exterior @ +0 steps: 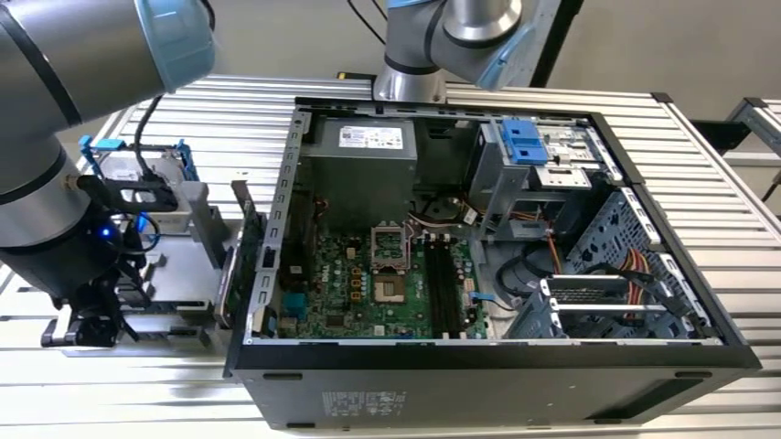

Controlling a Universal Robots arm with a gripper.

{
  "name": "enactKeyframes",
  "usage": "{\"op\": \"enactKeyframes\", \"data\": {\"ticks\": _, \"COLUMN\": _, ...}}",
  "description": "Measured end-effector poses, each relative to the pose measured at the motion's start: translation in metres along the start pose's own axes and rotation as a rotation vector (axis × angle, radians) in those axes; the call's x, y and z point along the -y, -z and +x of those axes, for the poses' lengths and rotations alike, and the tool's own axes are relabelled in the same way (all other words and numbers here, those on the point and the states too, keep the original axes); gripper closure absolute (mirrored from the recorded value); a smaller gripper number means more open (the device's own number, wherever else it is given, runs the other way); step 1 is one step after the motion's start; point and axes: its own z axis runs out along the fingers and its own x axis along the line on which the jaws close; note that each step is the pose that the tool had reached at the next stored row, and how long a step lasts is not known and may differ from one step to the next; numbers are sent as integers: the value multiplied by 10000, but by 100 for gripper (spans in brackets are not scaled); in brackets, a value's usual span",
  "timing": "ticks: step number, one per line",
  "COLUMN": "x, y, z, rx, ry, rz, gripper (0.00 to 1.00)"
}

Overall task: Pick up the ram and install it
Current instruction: 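Pick up the ram and move it above insertion slot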

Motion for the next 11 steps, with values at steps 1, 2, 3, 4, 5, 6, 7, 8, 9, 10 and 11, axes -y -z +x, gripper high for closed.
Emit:
{"op": "enactKeyframes", "data": {"ticks": 1, "x": -5, "y": -11, "z": 0, "rx": 0, "ry": 0, "rz": 0, "gripper": 0}}
{"op": "enactKeyframes", "data": {"ticks": 2, "x": -11, "y": -24, "z": -1, "rx": 0, "ry": 0, "rz": 1, "gripper": 0}}
{"op": "enactKeyframes", "data": {"ticks": 3, "x": -16, "y": -35, "z": -1, "rx": 0, "ry": -1, "rz": 0, "gripper": 0}}
{"op": "enactKeyframes", "data": {"ticks": 4, "x": -22, "y": -47, "z": -1, "rx": 0, "ry": -1, "rz": 0, "gripper": 0}}
{"op": "enactKeyframes", "data": {"ticks": 5, "x": -28, "y": -58, "z": -2, "rx": 0, "ry": -1, "rz": 0, "gripper": 0}}
{"op": "enactKeyframes", "data": {"ticks": 6, "x": -34, "y": -69, "z": -2, "rx": -2, "ry": -4, "rz": 1, "gripper": 0}}
{"op": "enactKeyframes", "data": {"ticks": 7, "x": -39, "y": -82, "z": -2, "rx": -5, "ry": -13, "rz": 0, "gripper": 0}}
{"op": "enactKeyframes", "data": {"ticks": 8, "x": -41, "y": -94, "z": -2, "rx": -7, "ry": -23, "rz": 2, "gripper": 0}}
{"op": "enactKeyframes", "data": {"ticks": 9, "x": -42, "y": -105, "z": -3, "rx": -10, "ry": -31, "rz": 2, "gripper": 0}}
{"op": "enactKeyframes", "data": {"ticks": 10, "x": -43, "y": -116, "z": -2, "rx": -16, "ry": -40, "rz": 0, "gripper": 0}}
{"op": "enactKeyframes", "data": {"ticks": 11, "x": -43, "y": -128, "z": -3, "rx": -18, "ry": -57, "rz": -1, "gripper": 0}}
